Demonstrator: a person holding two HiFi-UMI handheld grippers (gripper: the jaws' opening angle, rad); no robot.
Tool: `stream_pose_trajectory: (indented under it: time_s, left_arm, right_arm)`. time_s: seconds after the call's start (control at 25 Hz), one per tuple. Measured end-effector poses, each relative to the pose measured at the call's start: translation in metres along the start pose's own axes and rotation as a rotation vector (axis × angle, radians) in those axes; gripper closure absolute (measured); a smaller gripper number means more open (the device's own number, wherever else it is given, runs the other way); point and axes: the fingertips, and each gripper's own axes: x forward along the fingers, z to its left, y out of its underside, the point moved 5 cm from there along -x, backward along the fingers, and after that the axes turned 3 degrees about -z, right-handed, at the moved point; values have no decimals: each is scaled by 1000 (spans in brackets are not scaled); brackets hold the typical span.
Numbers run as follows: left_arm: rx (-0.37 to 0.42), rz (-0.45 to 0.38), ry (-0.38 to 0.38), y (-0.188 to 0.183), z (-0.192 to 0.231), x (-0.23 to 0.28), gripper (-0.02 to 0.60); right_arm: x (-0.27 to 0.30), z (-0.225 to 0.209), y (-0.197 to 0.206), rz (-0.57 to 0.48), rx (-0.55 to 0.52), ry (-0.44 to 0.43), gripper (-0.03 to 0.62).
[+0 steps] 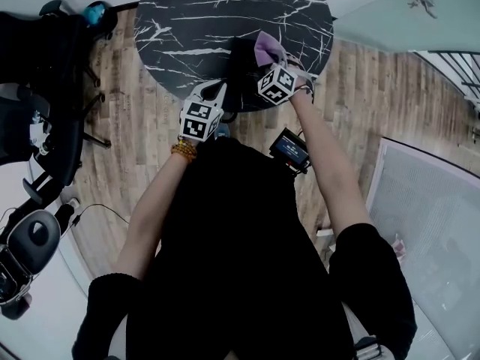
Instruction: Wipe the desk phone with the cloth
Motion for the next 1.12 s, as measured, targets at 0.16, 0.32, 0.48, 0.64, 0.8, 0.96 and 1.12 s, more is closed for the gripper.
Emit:
stream_pose_trajectory:
  time_s: [0.16, 0.32, 0.48, 0.64, 0.8, 0.96, 1.12]
  left_arm:
    - [6, 4, 3, 2, -2, 0, 568]
    - [9, 2, 9, 2, -4, 1, 568]
    - [9, 0, 11, 2, -5, 1, 568]
    - [10, 1, 9, 3, -5, 1, 568]
    - [9, 3, 11, 4, -5, 1, 568]
    - [11, 3, 13, 4, -4, 1, 568]
    - [12, 5, 15, 4, -4, 1, 568]
  right_arm:
    - [1, 3, 1, 10, 22, -4, 536]
    - [1, 5, 0, 25, 14, -12, 536]
    - [1, 8, 0, 40, 10, -14, 536]
    - [2, 13, 1, 48, 13, -11, 536]
    - [1, 16, 1, 52, 19, -8, 536]
    - [1, 21, 3, 58, 24, -4, 536]
    - [-1, 23, 2, 60, 26, 2, 536]
